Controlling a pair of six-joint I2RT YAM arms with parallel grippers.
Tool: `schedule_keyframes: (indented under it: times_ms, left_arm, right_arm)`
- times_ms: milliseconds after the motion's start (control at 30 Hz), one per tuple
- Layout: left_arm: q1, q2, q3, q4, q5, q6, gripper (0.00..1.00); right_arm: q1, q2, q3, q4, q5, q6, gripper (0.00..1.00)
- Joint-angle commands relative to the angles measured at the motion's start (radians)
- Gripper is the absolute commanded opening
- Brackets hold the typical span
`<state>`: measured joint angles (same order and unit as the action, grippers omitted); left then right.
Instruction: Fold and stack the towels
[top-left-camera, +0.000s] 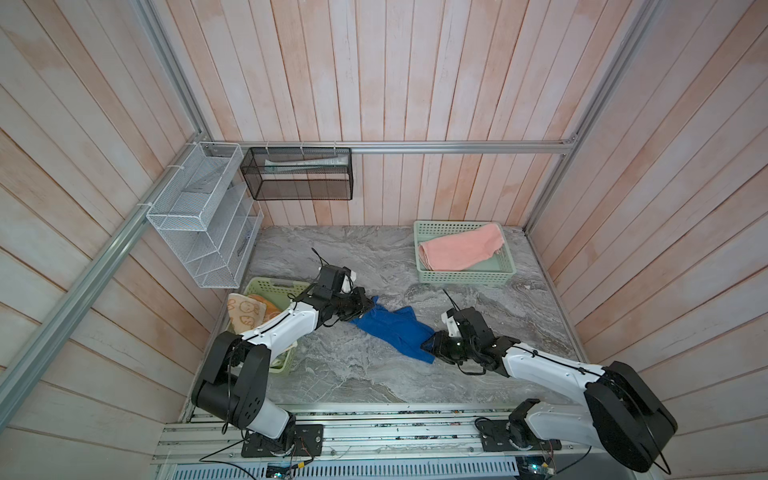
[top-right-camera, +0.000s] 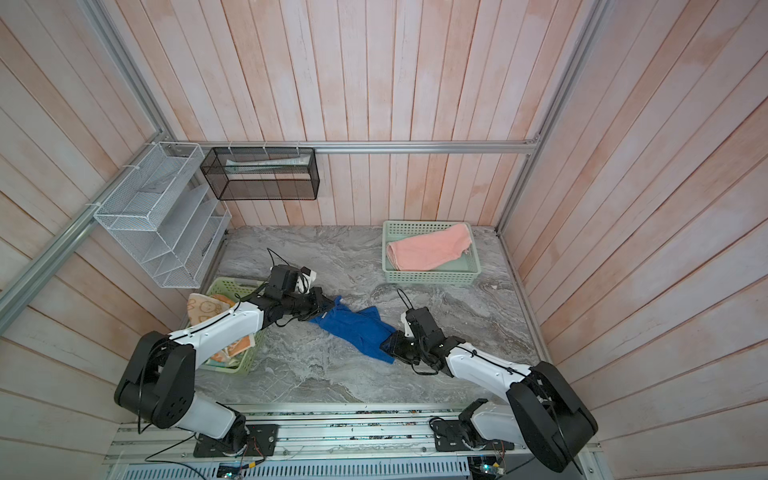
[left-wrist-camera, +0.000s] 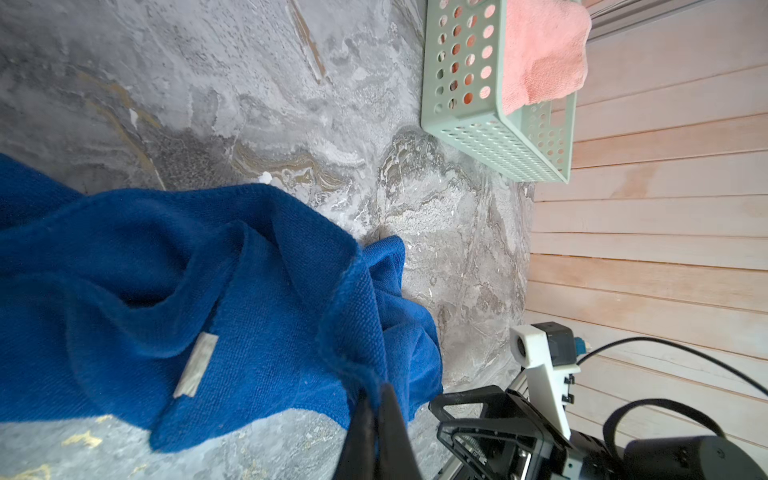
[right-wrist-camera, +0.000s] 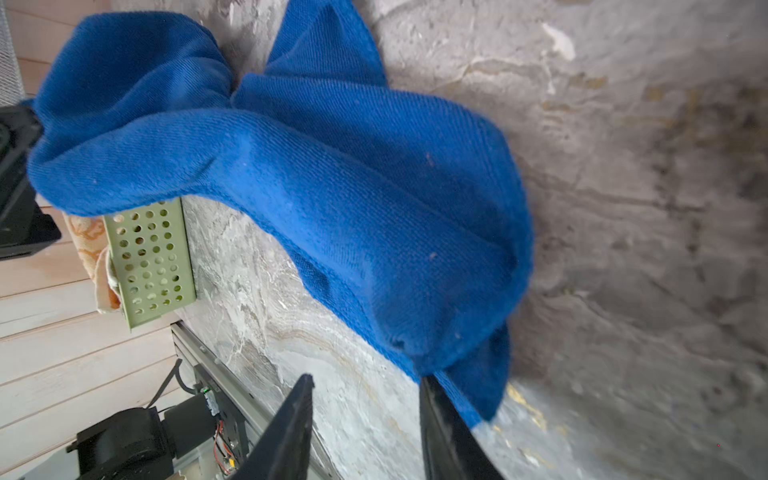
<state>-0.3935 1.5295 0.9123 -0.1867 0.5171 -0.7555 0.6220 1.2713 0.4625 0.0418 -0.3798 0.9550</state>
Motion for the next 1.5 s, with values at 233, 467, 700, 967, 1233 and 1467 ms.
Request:
schedule_keyframes:
  times_ms: [233, 467, 700, 967, 1233, 1467]
  left_arm:
    - [0.011, -0.037, -0.004, -0.002, 0.0, 0.016, 0.0]
    - [0.013, -0.048, -0.011, -0.003, 0.0, 0.011, 0.0]
    - [0.025, -0.081, -0.01, -0.015, 0.005, 0.015, 0.0]
    - [0.059, -0.266, 0.1, -0.141, -0.047, 0.061, 0.0]
    - [0.039, -0.511, 0.364, -0.303, -0.184, 0.148, 0.0]
    - [-0.041, -0.586, 0.749, -0.476, -0.29, 0.238, 0.0]
  right_arm:
    - [0.011, 0.077, 0.049, -0.022, 0.059, 0.015, 0.46]
    - [0.017, 0.013, -0.028, 0.108, 0.134, 0.088, 0.45]
    - [0.024, 0.195, 0.086, 0.179, 0.066, 0.028, 0.18]
    - [0.083, -0.083, 0.278, -0.135, 0.264, -0.068, 0.0]
    - [0.218, -0.302, 0.597, -0.497, 0.502, -0.178, 0.0]
    - [0.393, -0.311, 0.969, -0.65, 0.667, -0.352, 0.0]
